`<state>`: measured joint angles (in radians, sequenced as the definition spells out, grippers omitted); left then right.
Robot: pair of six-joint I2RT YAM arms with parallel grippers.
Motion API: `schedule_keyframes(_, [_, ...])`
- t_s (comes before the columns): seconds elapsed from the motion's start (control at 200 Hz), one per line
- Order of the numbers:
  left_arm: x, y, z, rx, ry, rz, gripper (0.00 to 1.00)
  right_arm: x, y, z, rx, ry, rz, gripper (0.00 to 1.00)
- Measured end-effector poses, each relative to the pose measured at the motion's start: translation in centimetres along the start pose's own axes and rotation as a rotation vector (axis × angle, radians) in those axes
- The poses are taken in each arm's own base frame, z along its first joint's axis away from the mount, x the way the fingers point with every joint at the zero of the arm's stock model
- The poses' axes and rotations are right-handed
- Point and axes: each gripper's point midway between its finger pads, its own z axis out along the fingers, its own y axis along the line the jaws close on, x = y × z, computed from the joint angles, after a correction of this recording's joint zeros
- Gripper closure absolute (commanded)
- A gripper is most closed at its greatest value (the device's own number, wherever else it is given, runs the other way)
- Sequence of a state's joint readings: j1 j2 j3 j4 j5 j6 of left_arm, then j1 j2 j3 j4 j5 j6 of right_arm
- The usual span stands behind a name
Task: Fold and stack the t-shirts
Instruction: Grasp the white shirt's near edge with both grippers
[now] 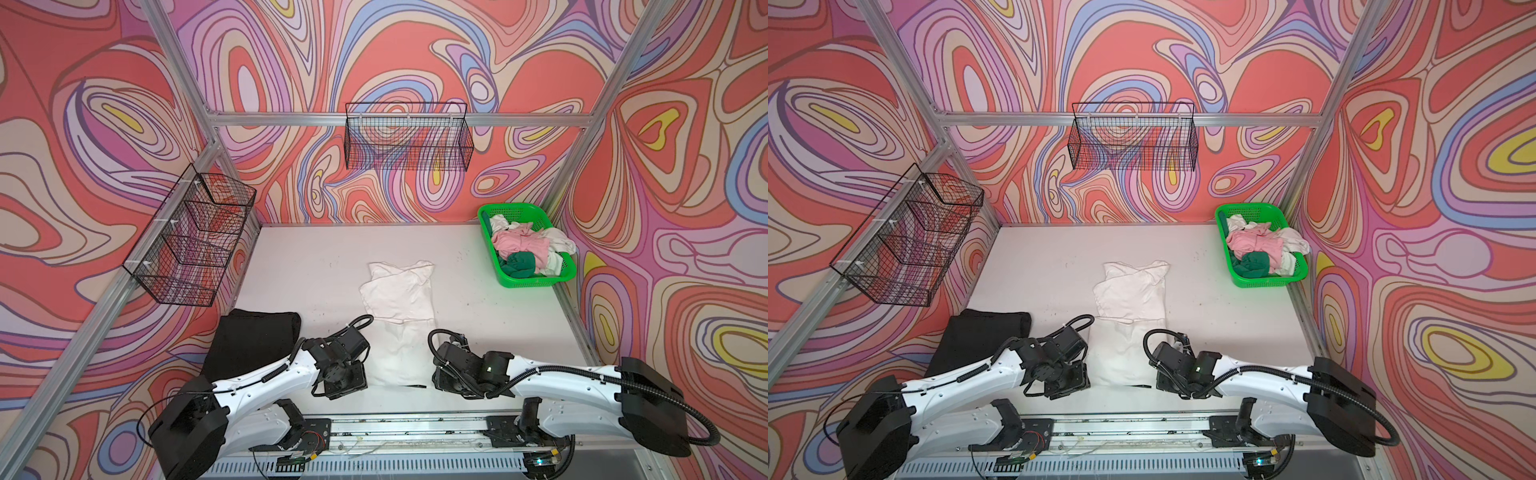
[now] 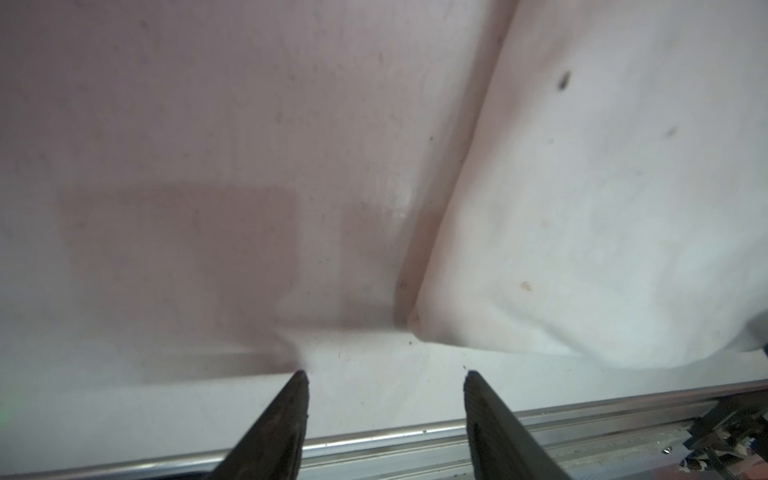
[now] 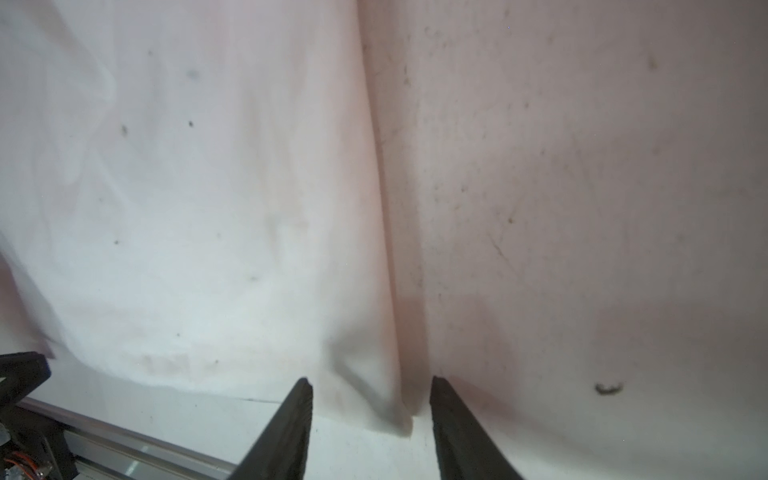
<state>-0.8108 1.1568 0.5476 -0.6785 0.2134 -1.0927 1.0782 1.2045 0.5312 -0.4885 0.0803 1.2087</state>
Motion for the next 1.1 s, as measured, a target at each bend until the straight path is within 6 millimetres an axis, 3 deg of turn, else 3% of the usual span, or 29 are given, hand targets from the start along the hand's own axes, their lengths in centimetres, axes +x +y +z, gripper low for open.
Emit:
schedule_keyframes(0.275, [-0.3, -0.5, 0.8, -0.002, 0.008, 0.006, 0.43, 0.2, 0.5, 0.9, 0.009, 0.001, 0.003, 0.59])
schedule_keyframes(0.481, [-0.7, -1.6, 1.2, 0.006, 0.018, 0.016, 0.55, 0.0, 0.7, 1.1, 0.031, -0.009, -0.003, 0.61])
schedule_keyframes(0.856, [-1.1, -3.3, 1.7, 0.063, 0.022, 0.036, 0.71, 0.4, -0.8, 0.3, 0.093, -0.011, -0.018, 0.56])
schedule_keyframes(1.101, [-1.2, -3.6, 1.9, 0.083, 0.019, 0.04, 0.82, 1.1, 0.2, 0.9, 0.064, -0.013, -0.022, 0.66])
